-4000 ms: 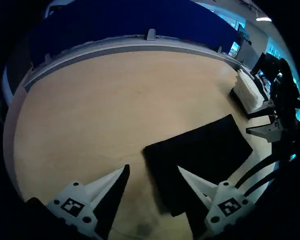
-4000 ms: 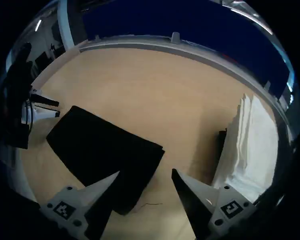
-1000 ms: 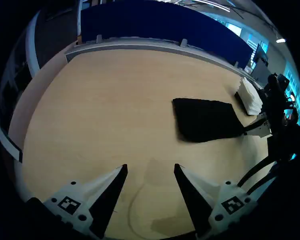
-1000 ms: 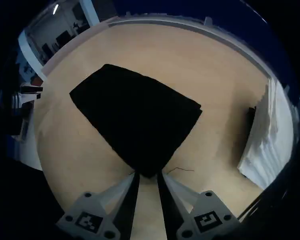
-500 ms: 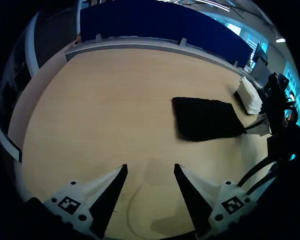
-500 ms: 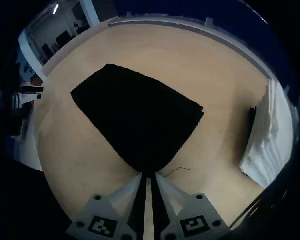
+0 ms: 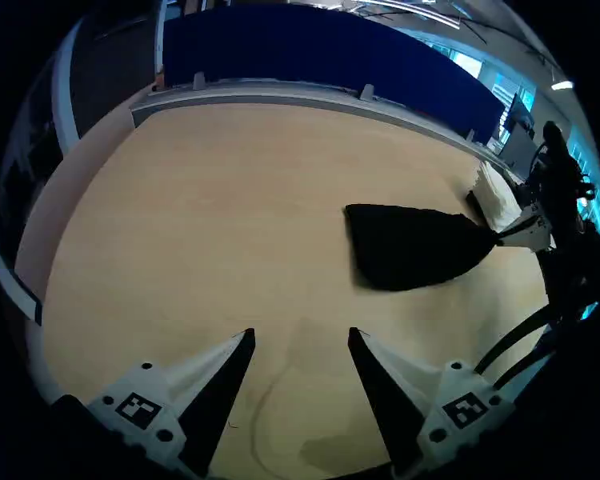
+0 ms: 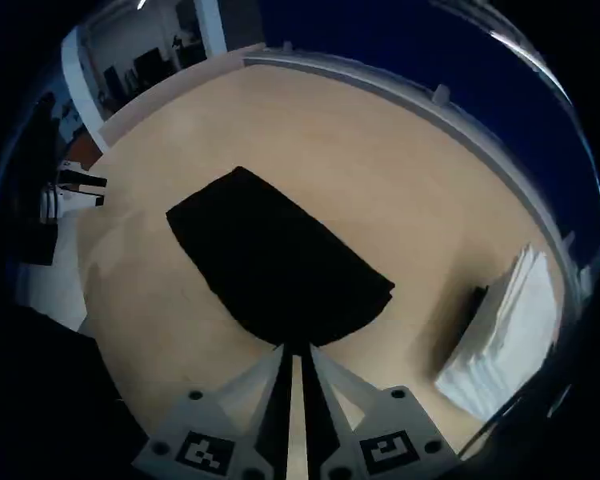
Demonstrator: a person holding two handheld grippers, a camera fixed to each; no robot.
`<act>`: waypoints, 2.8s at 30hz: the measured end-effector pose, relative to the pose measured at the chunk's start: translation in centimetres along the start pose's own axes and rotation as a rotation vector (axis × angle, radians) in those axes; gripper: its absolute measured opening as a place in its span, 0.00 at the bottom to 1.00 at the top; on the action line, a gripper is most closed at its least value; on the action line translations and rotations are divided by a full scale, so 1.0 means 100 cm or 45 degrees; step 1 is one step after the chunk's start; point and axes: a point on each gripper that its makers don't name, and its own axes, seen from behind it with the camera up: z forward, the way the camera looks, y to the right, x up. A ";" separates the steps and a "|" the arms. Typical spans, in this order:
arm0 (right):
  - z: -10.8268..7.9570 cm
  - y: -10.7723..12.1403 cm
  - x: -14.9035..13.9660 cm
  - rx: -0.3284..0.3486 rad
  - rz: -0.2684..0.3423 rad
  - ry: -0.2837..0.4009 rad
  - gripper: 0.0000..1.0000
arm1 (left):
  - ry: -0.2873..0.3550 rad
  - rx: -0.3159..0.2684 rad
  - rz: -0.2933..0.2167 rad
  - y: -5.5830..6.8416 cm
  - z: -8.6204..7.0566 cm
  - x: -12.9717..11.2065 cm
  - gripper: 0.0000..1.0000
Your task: Fold towel
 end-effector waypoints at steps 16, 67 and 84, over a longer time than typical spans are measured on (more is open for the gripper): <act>0.001 -0.009 0.064 0.009 -0.213 -0.026 0.07 | 0.028 -0.032 -0.012 -0.003 -0.004 -0.002 0.86; 0.125 -0.175 0.116 0.347 -0.542 -0.094 0.68 | 0.143 0.001 -0.190 -0.018 -0.021 -0.008 0.86; 0.092 -0.135 0.087 0.200 -0.323 -0.030 0.82 | 0.132 -0.019 -0.145 -0.012 -0.018 -0.004 0.86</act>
